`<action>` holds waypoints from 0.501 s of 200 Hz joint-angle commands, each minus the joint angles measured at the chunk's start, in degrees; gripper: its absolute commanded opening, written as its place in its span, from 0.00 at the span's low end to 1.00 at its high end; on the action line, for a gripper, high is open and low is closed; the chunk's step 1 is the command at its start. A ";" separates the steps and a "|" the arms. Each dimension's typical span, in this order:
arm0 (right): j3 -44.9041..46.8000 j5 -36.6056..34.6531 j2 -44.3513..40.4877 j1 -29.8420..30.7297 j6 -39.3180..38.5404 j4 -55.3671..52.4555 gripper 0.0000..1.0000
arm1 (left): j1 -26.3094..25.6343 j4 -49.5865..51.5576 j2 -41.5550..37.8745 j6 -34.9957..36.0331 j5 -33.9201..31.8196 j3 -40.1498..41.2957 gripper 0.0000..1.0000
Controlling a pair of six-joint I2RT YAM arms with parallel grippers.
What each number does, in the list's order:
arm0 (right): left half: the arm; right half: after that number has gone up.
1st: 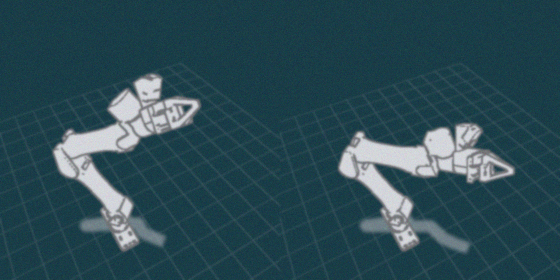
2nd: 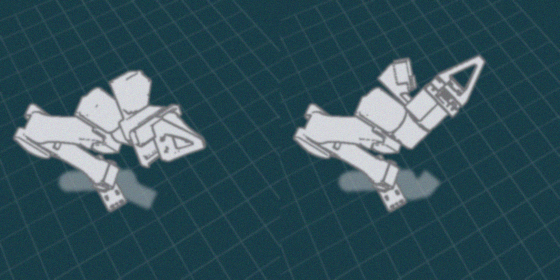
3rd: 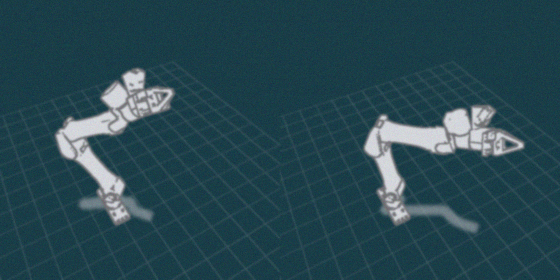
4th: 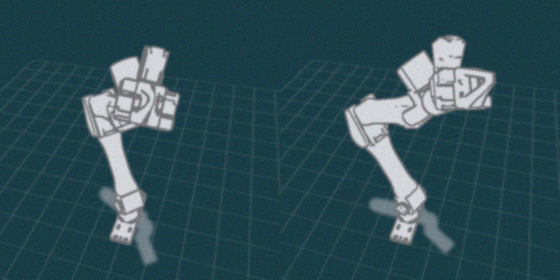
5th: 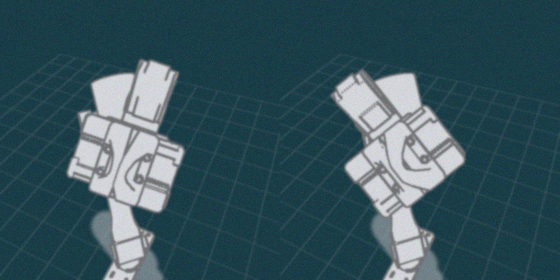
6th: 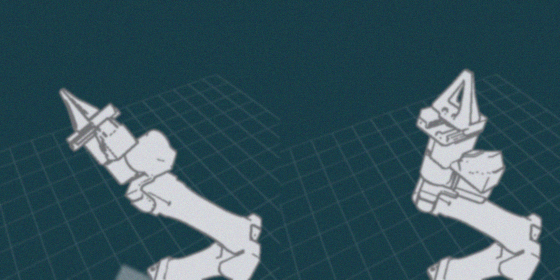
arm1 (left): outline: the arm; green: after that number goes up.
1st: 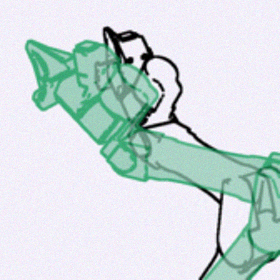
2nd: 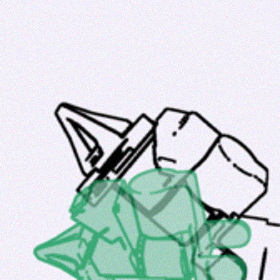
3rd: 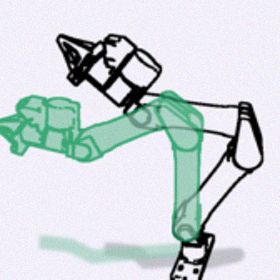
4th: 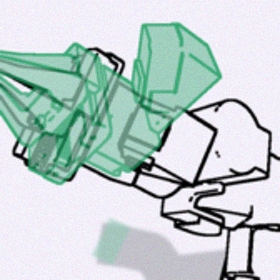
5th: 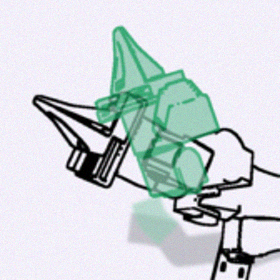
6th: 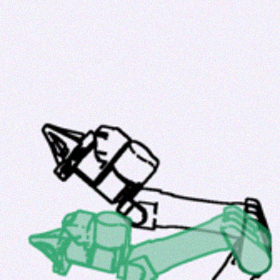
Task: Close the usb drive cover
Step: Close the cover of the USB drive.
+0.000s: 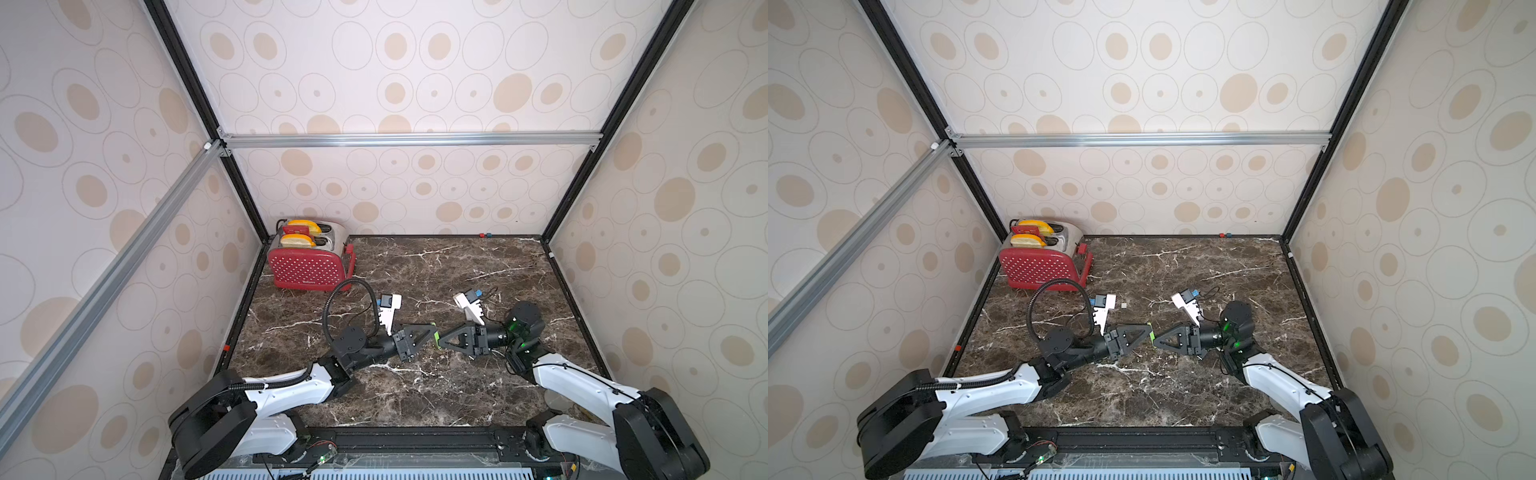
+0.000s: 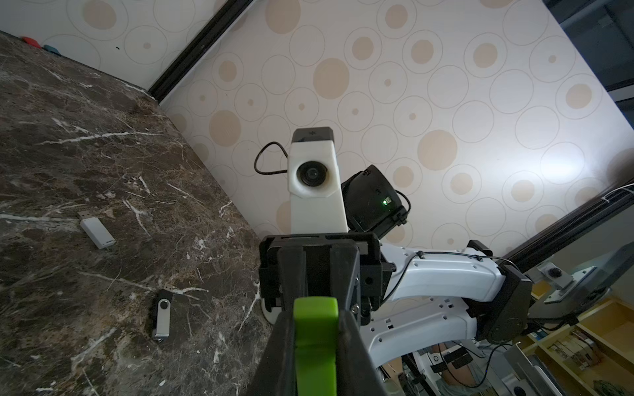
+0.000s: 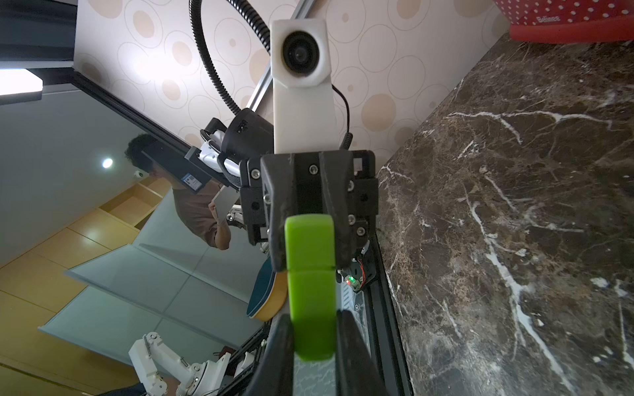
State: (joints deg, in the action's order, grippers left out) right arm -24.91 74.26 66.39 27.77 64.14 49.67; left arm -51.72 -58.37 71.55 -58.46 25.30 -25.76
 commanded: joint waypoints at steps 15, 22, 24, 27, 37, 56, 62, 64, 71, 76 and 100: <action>-4.41 -15.65 -0.65 -1.80 -0.06 5.70 0.00 | -6.11 10.47 -0.81 0.97 18.53 0.91 0.24; -4.45 -15.63 -0.67 -1.82 0.02 5.70 0.00 | -6.11 10.84 -1.09 1.11 18.71 0.82 0.27; -4.45 -15.63 -0.68 -1.84 -0.02 5.81 0.00 | -6.11 11.05 -1.13 1.16 18.68 0.80 0.28; -4.47 -15.67 -0.68 -1.80 0.02 5.65 0.00 | -6.11 11.35 -1.26 1.23 18.69 0.72 0.31; -4.62 -15.60 -0.71 -1.78 0.02 5.56 0.00 | -6.11 11.84 -1.49 1.31 18.82 0.45 0.34; -4.68 -15.55 -0.91 -1.82 -0.08 5.30 0.00 | -6.11 13.16 -1.92 1.83 18.74 0.05 0.47; -4.72 -15.47 -0.94 -1.77 -0.11 5.20 0.00 | -6.11 13.53 -2.01 1.98 18.61 0.01 0.49; -4.69 -15.46 -0.98 -1.80 -0.19 5.22 0.00 | -6.09 13.61 -2.02 2.02 18.53 0.01 0.49; -4.63 -15.47 -1.05 -1.80 -0.26 5.13 0.00 | -6.11 13.74 -2.25 2.24 18.43 0.04 0.50; -4.59 -15.46 -1.01 -1.84 -0.33 5.08 0.00 | -6.10 14.02 -2.41 2.34 18.38 -0.05 0.50; -4.58 -15.46 -1.18 -1.78 -0.42 4.72 0.00 | -6.10 18.14 -5.02 4.28 17.85 -0.91 0.52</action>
State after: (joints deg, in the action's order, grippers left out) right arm -28.77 60.14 66.13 26.04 64.29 53.12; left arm -57.71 -44.40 69.76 -57.04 41.21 -25.26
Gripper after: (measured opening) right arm 0.197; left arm 0.513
